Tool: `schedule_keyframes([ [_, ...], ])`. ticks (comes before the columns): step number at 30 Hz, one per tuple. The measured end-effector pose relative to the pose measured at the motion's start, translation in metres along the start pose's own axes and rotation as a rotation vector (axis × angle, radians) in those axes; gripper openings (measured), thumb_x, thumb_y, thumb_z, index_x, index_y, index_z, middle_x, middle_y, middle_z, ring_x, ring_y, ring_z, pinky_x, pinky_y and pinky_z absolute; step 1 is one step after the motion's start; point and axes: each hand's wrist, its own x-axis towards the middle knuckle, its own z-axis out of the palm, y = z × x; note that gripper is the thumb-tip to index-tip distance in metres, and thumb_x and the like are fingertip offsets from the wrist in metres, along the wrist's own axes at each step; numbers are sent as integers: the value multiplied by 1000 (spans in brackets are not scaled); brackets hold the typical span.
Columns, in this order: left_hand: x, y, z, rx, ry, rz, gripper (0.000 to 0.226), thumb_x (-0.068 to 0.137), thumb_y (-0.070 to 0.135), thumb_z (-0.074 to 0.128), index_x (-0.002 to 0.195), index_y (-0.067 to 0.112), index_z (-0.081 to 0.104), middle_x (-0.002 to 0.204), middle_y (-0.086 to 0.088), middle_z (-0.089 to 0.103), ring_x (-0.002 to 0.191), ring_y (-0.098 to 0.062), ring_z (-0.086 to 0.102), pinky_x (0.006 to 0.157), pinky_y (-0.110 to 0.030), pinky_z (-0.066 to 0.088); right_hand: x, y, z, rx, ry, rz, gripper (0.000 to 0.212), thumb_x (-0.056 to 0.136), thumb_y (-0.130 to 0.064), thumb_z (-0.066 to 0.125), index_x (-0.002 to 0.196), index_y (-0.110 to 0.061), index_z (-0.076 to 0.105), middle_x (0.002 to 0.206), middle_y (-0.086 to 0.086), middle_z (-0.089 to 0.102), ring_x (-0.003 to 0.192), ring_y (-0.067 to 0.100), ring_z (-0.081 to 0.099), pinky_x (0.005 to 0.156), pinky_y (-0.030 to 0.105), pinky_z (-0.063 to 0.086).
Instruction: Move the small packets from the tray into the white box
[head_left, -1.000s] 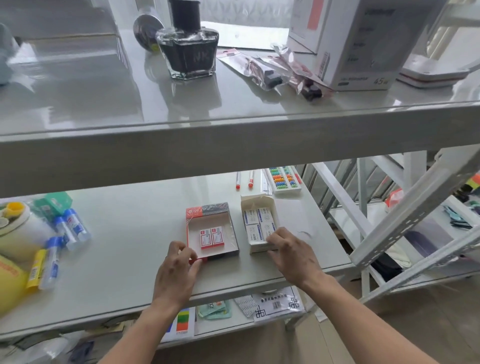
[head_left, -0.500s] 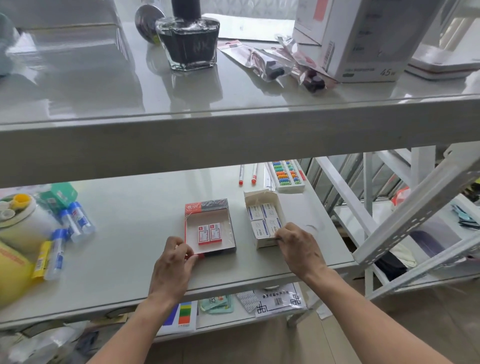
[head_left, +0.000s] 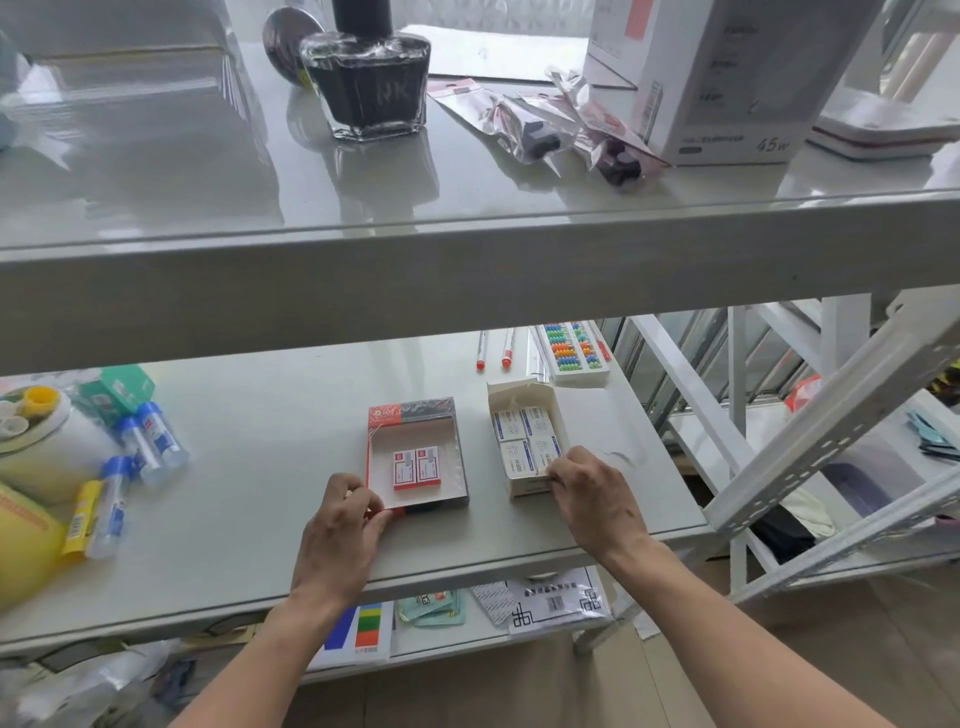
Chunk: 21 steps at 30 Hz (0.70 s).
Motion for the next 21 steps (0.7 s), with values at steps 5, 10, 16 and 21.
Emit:
schedule_keyframes([
  [5, 0, 0, 1, -8, 3, -3, 15, 81, 20, 79, 83, 13, 66, 103, 1, 49, 73, -17, 61, 63, -32, 59, 0, 0, 2, 3, 9, -2, 5, 89, -9, 69, 85, -9, 71, 82, 10, 64, 66, 34, 63, 55, 41, 54],
  [10, -1, 0, 1, -17, 9, 2, 15, 81, 19, 79, 84, 12, 66, 104, -1, 50, 76, -17, 60, 64, -31, 59, -1, 0, 3, -6, -1, 0, 6, 91, -10, 67, 85, -9, 69, 84, 9, 64, 67, 32, 64, 56, 43, 56],
  [16, 0, -2, 2, -9, 14, 1, 16, 81, 20, 79, 85, 14, 64, 104, 1, 49, 72, -18, 62, 63, -35, 60, -1, -2, 1, -16, 1, -6, 6, 90, -13, 67, 84, -11, 68, 85, 7, 63, 67, 33, 64, 53, 40, 53],
  [21, -4, -4, 2, -44, 16, 27, 25, 79, 15, 80, 97, 13, 63, 107, 3, 47, 68, -8, 62, 63, -33, 62, -6, -3, -4, -23, -34, -29, 15, 84, -10, 66, 99, -11, 67, 102, 5, 66, 77, 31, 68, 58, 40, 56],
])
